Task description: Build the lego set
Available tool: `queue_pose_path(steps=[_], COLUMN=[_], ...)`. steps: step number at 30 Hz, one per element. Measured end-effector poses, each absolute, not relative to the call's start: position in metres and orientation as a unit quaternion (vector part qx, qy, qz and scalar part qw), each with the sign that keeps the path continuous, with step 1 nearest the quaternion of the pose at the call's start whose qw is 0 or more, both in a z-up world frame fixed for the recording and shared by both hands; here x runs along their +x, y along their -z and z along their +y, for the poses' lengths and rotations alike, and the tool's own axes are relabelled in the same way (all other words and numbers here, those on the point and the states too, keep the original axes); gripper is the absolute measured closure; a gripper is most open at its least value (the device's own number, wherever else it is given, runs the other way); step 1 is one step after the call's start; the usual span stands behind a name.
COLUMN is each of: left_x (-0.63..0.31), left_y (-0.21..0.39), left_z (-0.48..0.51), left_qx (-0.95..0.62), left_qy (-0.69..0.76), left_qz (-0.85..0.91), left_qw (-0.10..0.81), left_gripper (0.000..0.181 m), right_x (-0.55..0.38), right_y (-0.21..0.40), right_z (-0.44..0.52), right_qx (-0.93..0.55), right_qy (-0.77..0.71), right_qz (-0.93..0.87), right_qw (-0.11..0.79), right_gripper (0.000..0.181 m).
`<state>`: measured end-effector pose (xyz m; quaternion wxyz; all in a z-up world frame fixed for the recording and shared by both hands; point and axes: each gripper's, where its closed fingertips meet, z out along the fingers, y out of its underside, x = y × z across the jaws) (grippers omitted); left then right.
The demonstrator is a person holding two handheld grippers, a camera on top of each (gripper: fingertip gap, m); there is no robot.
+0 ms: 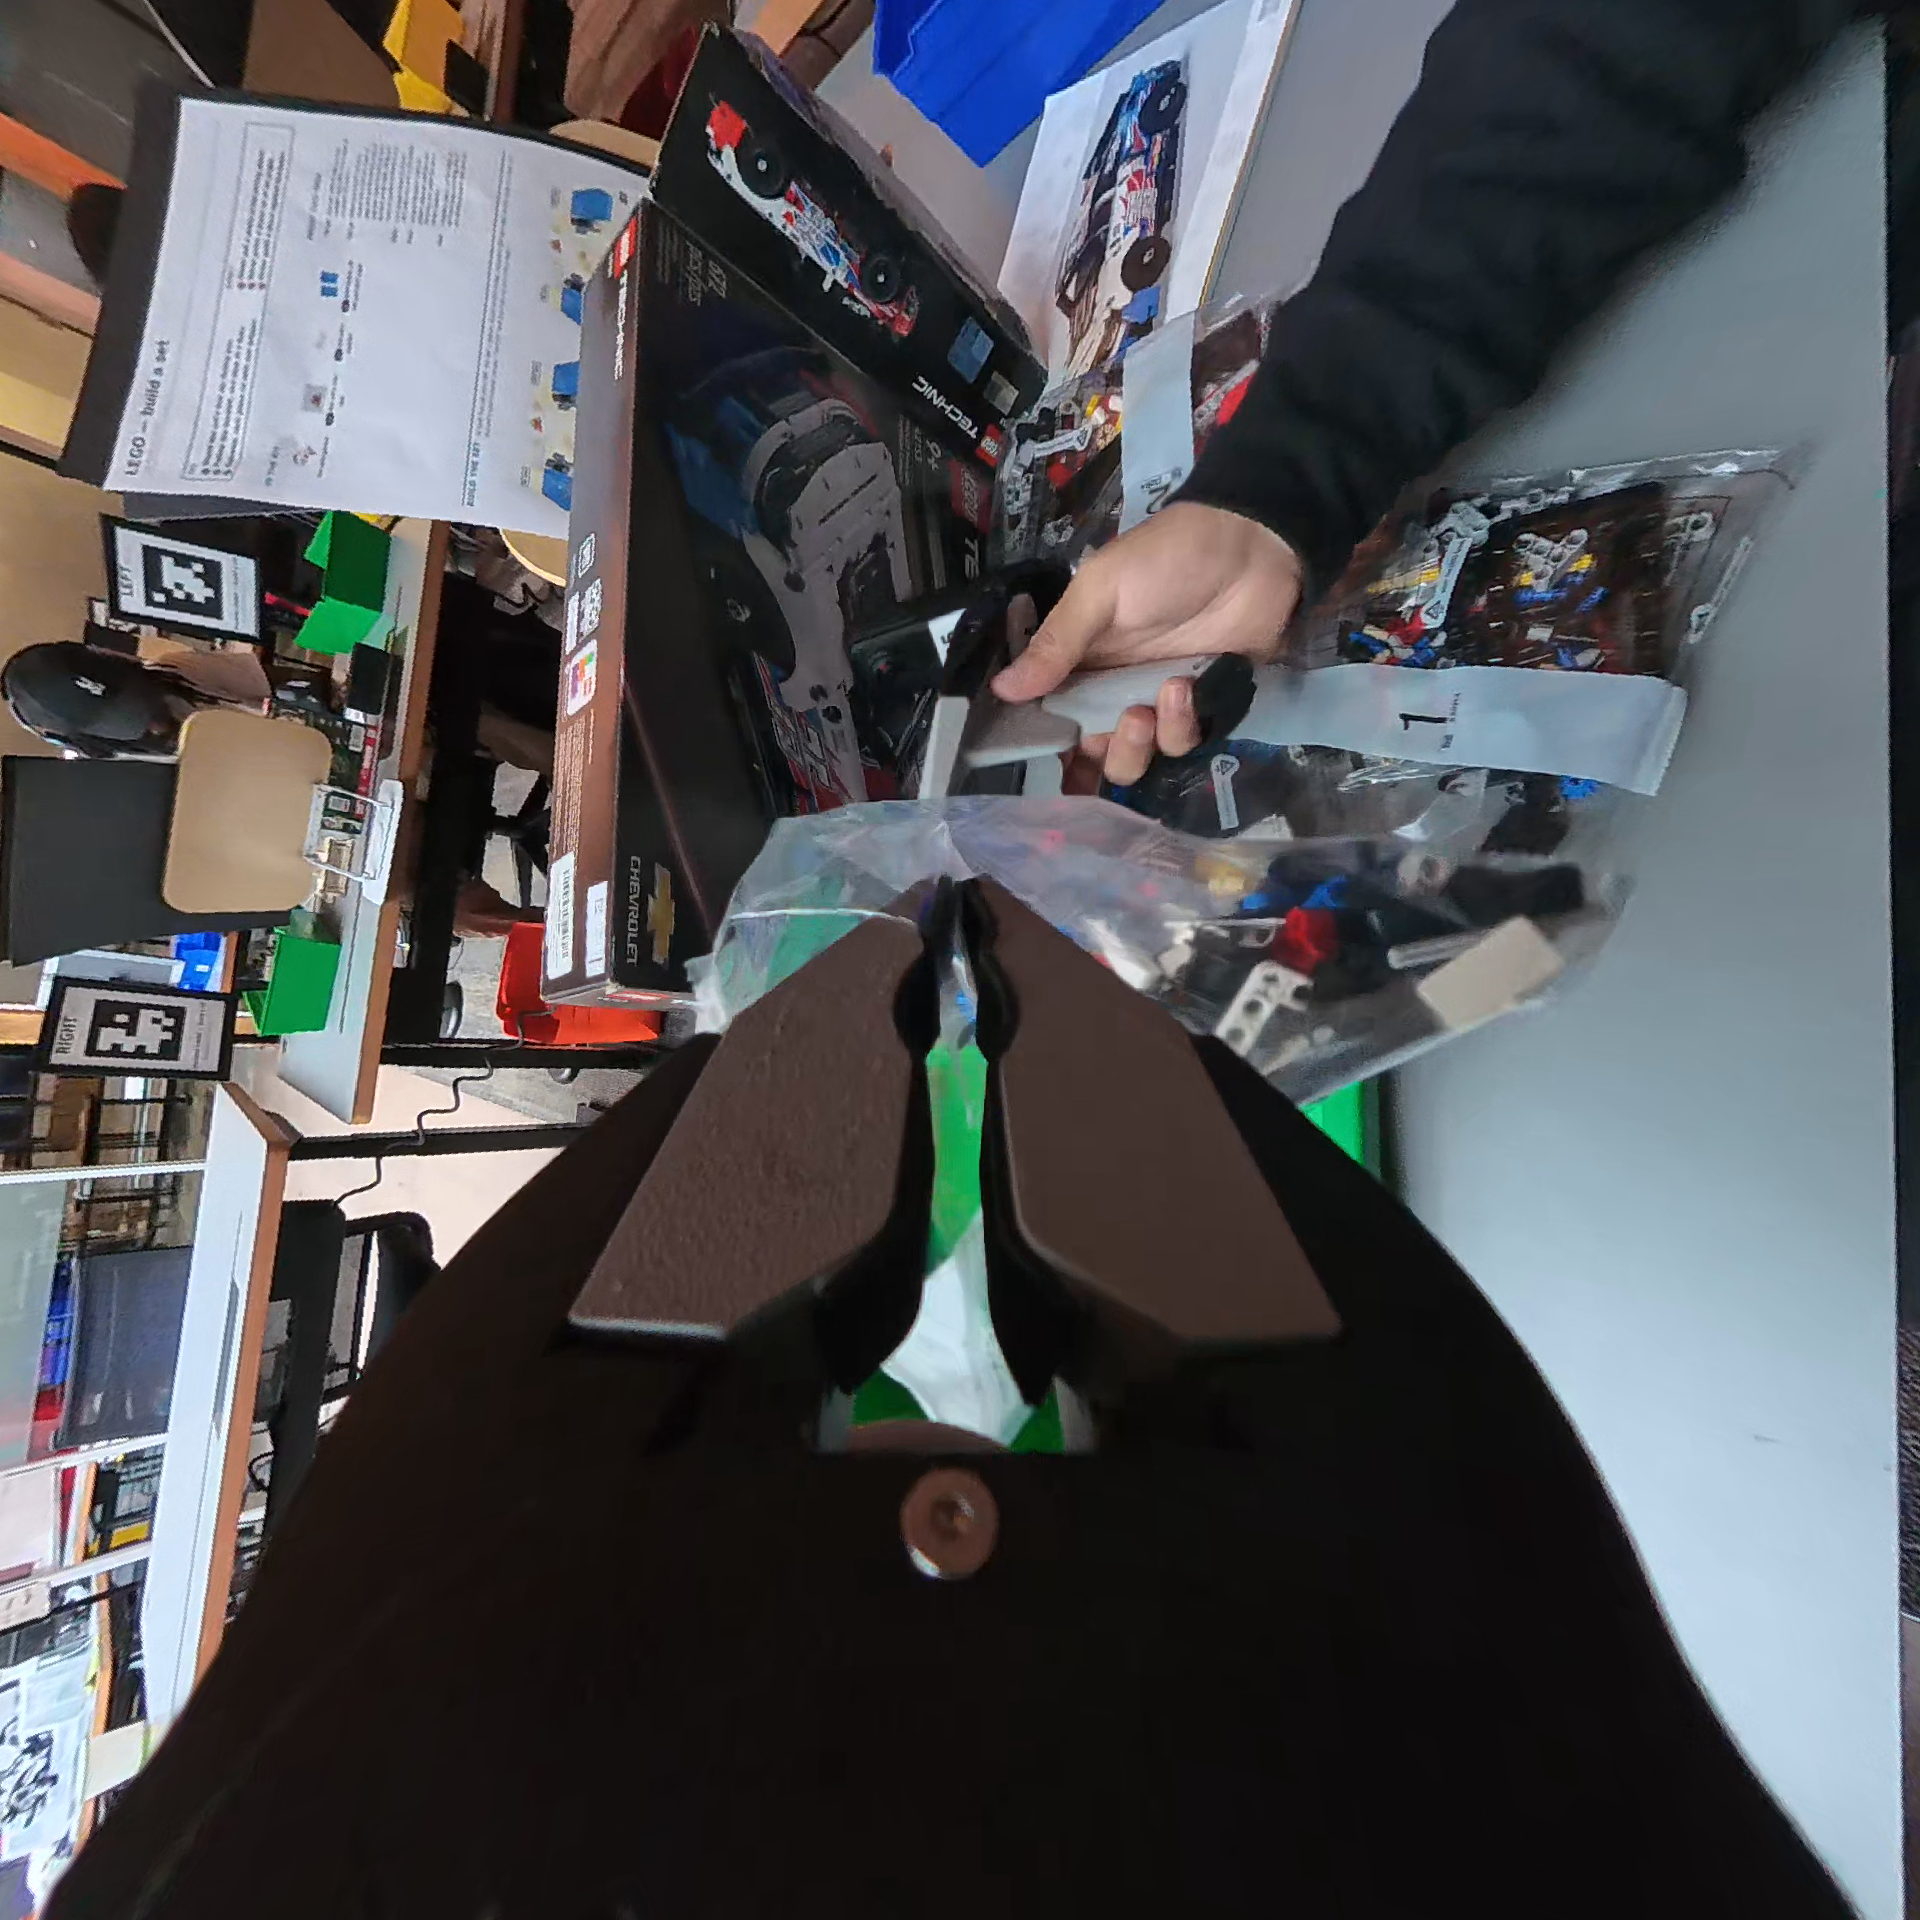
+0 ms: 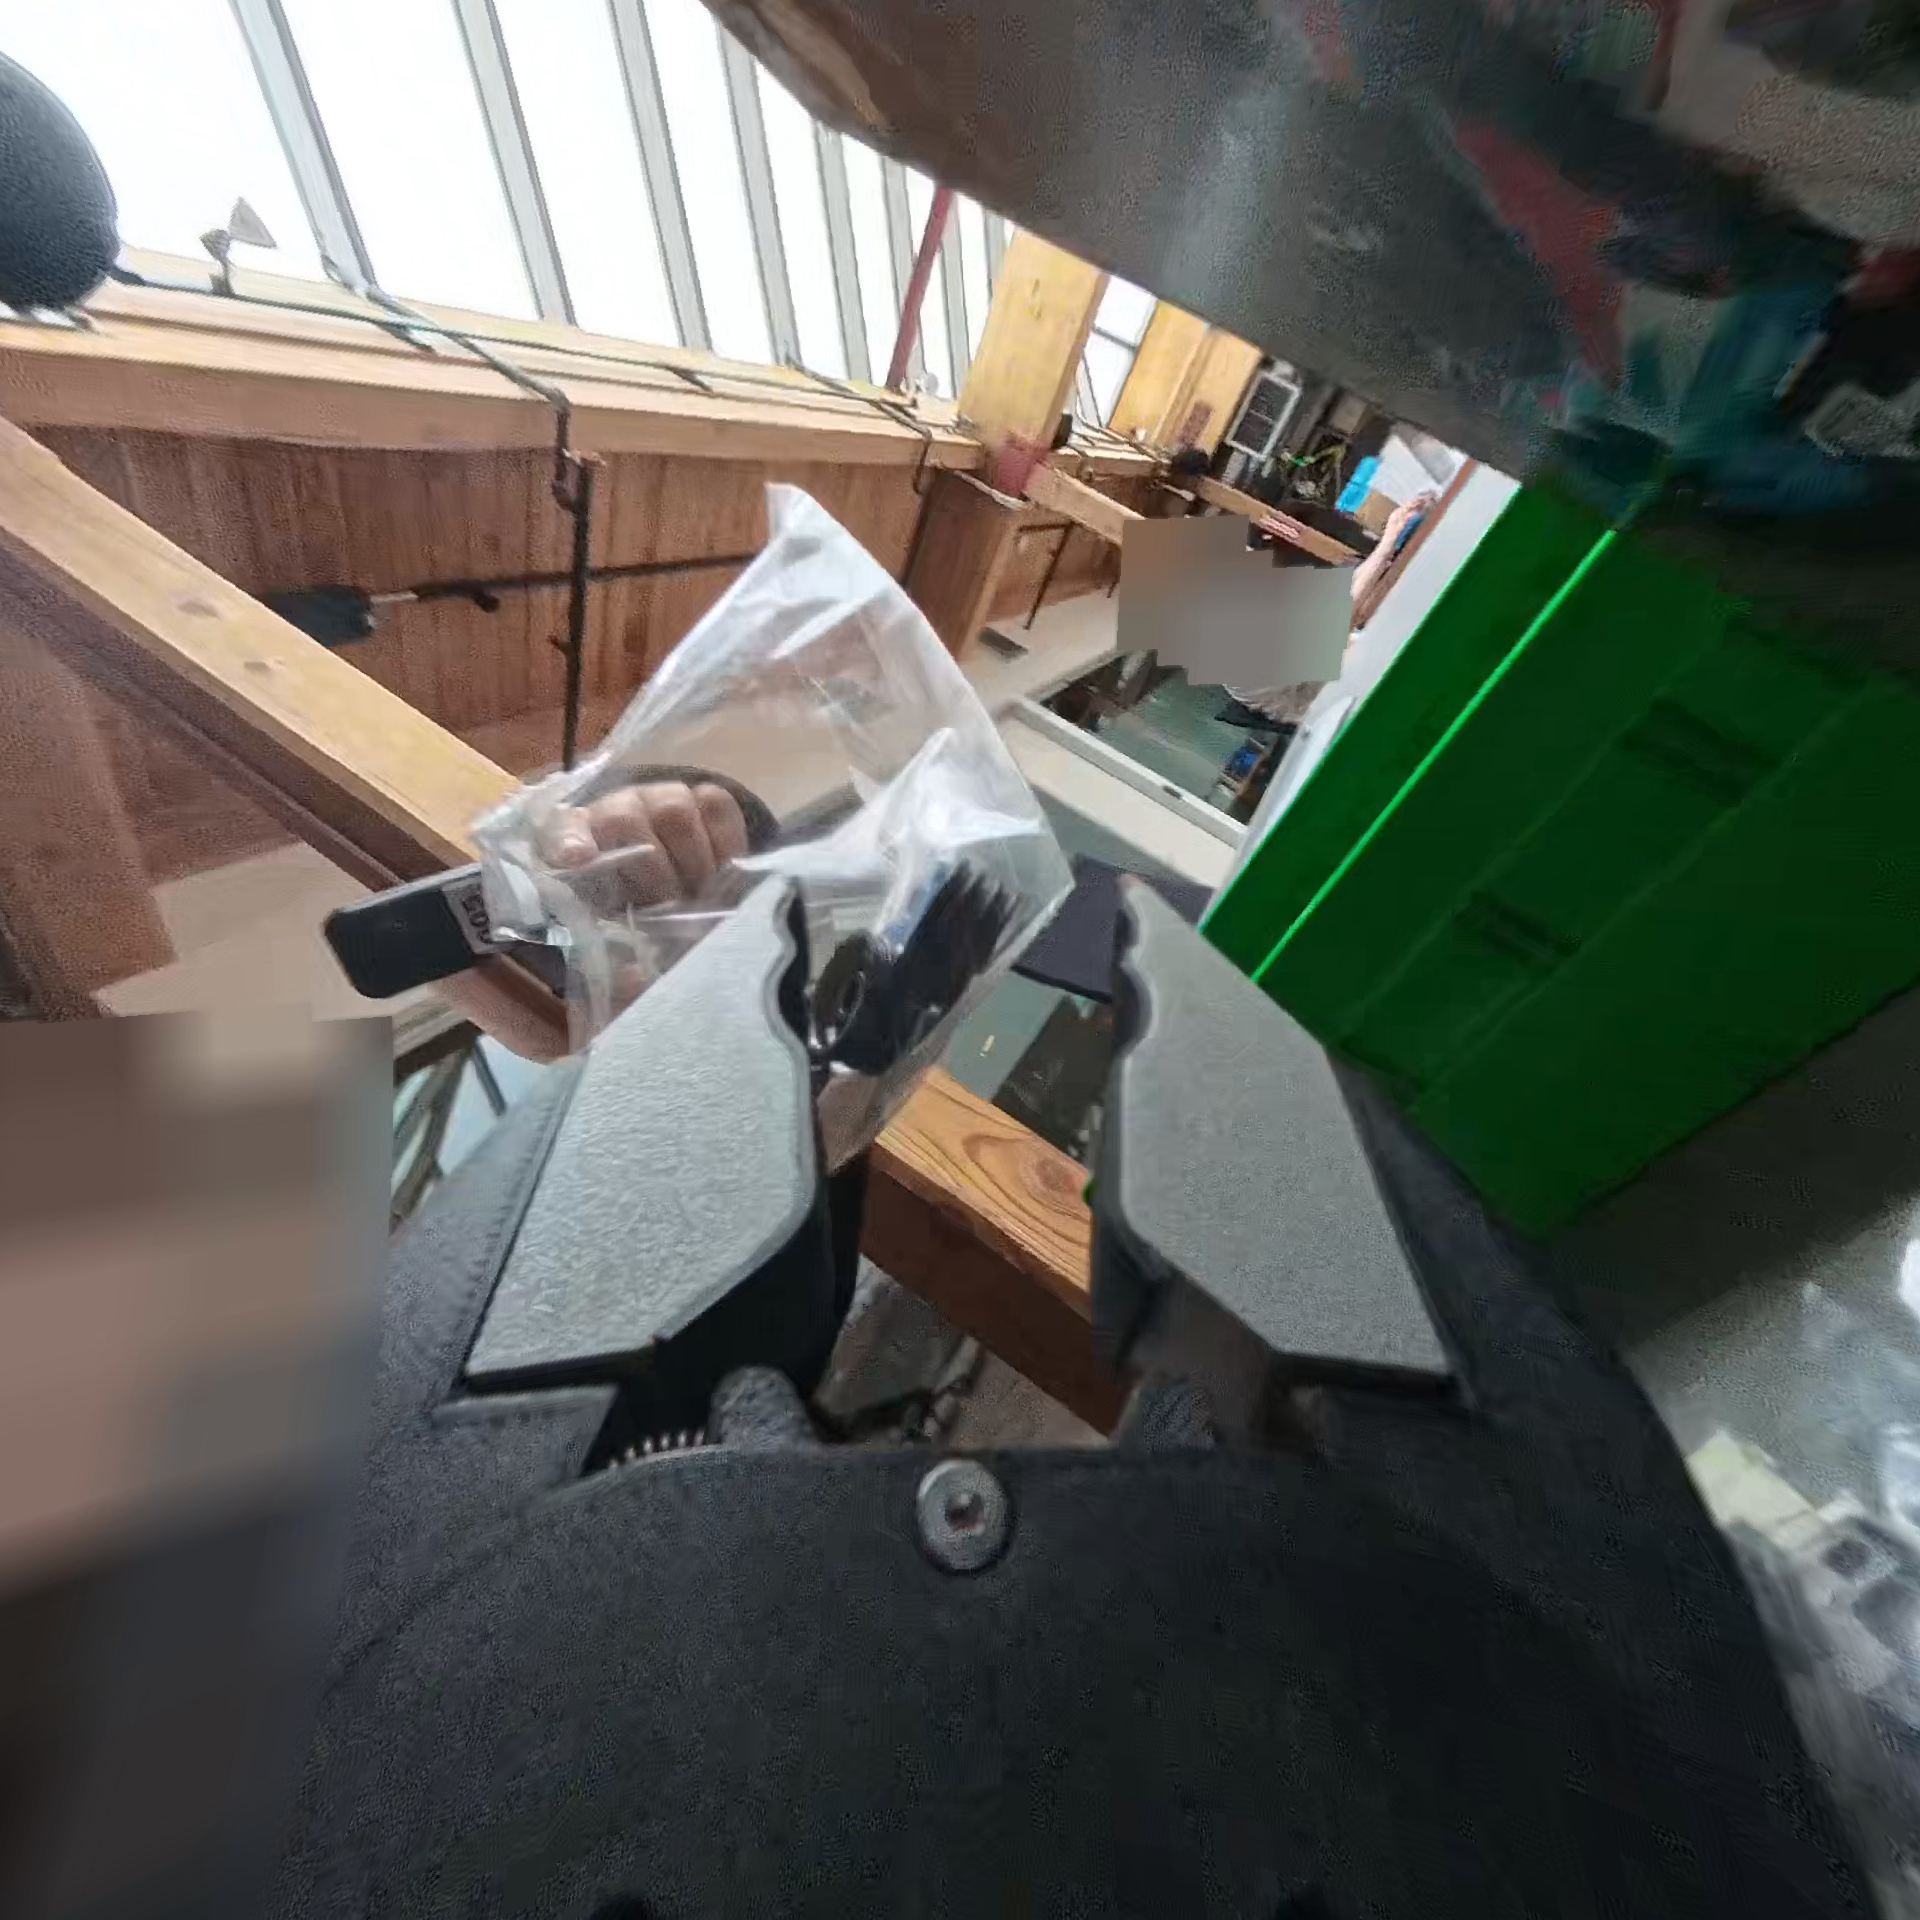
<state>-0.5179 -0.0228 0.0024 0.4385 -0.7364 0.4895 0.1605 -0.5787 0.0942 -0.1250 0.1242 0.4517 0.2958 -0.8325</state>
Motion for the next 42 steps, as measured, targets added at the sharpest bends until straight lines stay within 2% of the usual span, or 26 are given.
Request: queue_pose_path(steps=[1,4,7,11,15,20,24,32,38,42], left_x=[-0.519,-0.523,-0.539,-0.585,-0.625,-0.666,-0.680,-0.694,-0.693,-0.718], left_y=[-0.001,0.002,0.003,0.013,0.050,0.101,0.112,0.102,0.116,0.141], left_z=[-0.023,-0.023,-0.022,-0.021,-0.024,-0.011,-0.006,-0.013,-0.018,-0.024], left_qx=[-0.736,-0.738,-0.750,-0.772,-0.790,-0.808,-0.822,-0.852,-0.882,-0.896], left_qy=[-0.161,-0.161,-0.164,-0.173,-0.137,-0.110,-0.096,-0.136,-0.063,-0.133], left_qz=[0.489,0.483,0.454,0.374,0.291,0.182,0.132,0.132,0.087,0.007], left_qw=[0.438,0.444,0.453,0.484,0.523,0.549,0.546,0.488,0.460,0.424], left_gripper=[0.181,0.181,0.181,0.181,0.181,0.181,0.181,0.181,0.181,0.149], right_x=[-0.580,-0.583,-0.578,-0.564,-0.562,-0.585,-0.595,-0.600,-0.598,-0.608], right_y=[0.123,0.126,0.122,0.088,0.046,0.029,0.029,0.000,0.005,0.025], right_z=[0.098,0.102,0.110,0.131,0.139,0.135,0.132,0.126,0.116,0.112], right_qx=[0.442,0.444,0.456,0.476,0.492,0.534,0.545,0.528,0.536,0.554], right_qy=[0.844,0.853,0.853,0.835,0.778,0.666,0.603,0.603,0.564,0.555], right_qz=[0.272,0.226,0.229,0.272,0.349,0.445,0.483,0.496,0.542,0.542], right_qw=[0.136,0.156,0.106,-0.044,-0.175,-0.270,-0.327,-0.334,-0.317,-0.301], right_gripper=[0.153,0.181,0.181,0.181,0.181,0.181,0.181,0.181,0.181,0.181])
